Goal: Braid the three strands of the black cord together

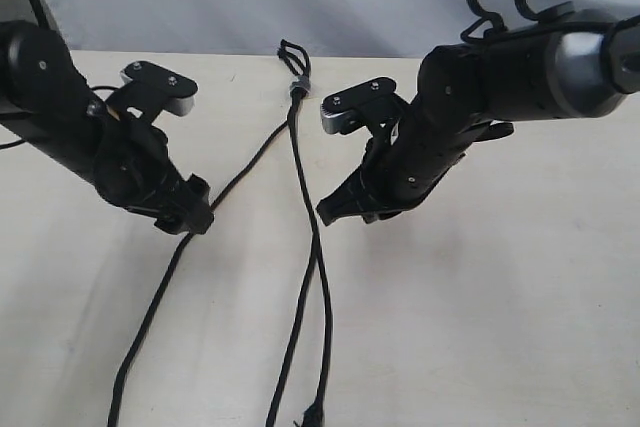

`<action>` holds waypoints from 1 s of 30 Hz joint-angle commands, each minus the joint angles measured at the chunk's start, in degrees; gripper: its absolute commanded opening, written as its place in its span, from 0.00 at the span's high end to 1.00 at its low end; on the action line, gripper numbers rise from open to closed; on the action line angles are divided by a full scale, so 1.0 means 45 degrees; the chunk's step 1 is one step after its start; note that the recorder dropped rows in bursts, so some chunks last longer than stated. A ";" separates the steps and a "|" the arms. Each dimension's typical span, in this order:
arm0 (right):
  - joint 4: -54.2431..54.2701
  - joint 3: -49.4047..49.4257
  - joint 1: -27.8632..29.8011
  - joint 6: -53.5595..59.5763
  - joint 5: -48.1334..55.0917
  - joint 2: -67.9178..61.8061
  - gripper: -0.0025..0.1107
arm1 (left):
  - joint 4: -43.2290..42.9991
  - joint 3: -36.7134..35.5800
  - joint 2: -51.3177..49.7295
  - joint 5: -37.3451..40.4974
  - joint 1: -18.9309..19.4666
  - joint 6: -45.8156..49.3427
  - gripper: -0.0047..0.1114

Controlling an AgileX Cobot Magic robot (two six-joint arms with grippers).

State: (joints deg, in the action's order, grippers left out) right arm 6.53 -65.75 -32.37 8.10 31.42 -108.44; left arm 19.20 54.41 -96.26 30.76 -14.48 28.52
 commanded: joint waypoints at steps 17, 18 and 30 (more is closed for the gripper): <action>-0.0927 -0.0045 -0.3091 -0.3145 0.2048 -0.0537 0.57 | 0.0828 -0.1294 0.3484 -0.1206 0.3616 -0.0707 0.27; -0.1452 -0.0045 -0.3091 -0.3641 0.2009 -0.0960 0.57 | 0.0829 -0.1294 0.3484 -0.1165 0.3616 -0.0707 0.27; -0.5780 -0.0045 -0.1502 -0.5306 0.3239 -0.0867 0.98 | 0.0992 -0.1294 0.3484 -0.1177 0.3616 -0.0618 0.27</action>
State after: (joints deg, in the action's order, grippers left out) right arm -18.13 -66.29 -42.50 -14.93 44.74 -114.27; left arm 22.69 48.87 -81.15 25.53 1.50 25.70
